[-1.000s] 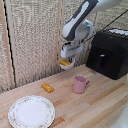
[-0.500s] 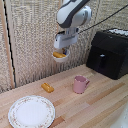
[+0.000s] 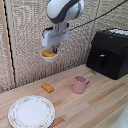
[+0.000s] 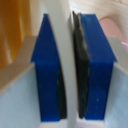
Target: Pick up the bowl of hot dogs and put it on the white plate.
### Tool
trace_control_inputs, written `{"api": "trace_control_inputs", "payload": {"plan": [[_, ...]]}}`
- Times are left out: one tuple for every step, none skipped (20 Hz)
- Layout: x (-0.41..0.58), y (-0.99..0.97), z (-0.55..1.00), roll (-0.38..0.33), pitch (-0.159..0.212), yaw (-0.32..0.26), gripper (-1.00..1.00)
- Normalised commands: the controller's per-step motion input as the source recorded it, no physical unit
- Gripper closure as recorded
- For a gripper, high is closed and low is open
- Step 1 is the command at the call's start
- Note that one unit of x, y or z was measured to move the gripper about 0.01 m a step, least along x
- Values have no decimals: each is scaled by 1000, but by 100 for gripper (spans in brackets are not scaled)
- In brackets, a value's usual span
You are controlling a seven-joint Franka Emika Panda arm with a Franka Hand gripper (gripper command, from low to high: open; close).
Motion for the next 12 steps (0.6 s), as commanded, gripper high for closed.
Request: {"api": "trace_control_inputs", "payload": {"plan": [[-326,900,-191,-47,-40,-1,100],[-294,871,-229,-40,-32,-1,100],[-257,823,-271,-26,-26,0,100],[-220,771,-317,-16,-29,0,100],[-211,734,-351,-14,-35,0,100],[-197,694,-369,-11,-38,0,100],[-169,626,-386,-2,-36,0,100],[-134,551,-391,0,-30,0,100],[-131,457,-414,0,-31,0,100],[-106,394,-434,0,-31,0,100],[-83,334,-446,0,-31,0,100],[-29,309,-460,0,-28,0,100]]}}
